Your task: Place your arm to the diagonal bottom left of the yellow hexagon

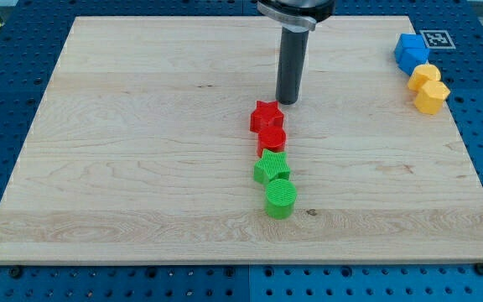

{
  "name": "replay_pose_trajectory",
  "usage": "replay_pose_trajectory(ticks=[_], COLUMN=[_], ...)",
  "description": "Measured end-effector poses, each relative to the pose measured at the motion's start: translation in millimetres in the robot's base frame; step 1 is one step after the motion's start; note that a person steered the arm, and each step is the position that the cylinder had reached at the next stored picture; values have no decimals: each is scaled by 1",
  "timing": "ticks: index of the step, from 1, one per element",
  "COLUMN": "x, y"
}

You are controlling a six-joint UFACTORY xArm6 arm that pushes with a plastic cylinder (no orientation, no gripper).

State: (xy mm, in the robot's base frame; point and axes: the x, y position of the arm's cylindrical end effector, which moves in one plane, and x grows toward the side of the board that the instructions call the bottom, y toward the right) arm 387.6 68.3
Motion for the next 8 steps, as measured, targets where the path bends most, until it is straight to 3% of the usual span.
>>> replay_pose_trajectory(ticks=[4,8], x=[14,79], y=[13,99])
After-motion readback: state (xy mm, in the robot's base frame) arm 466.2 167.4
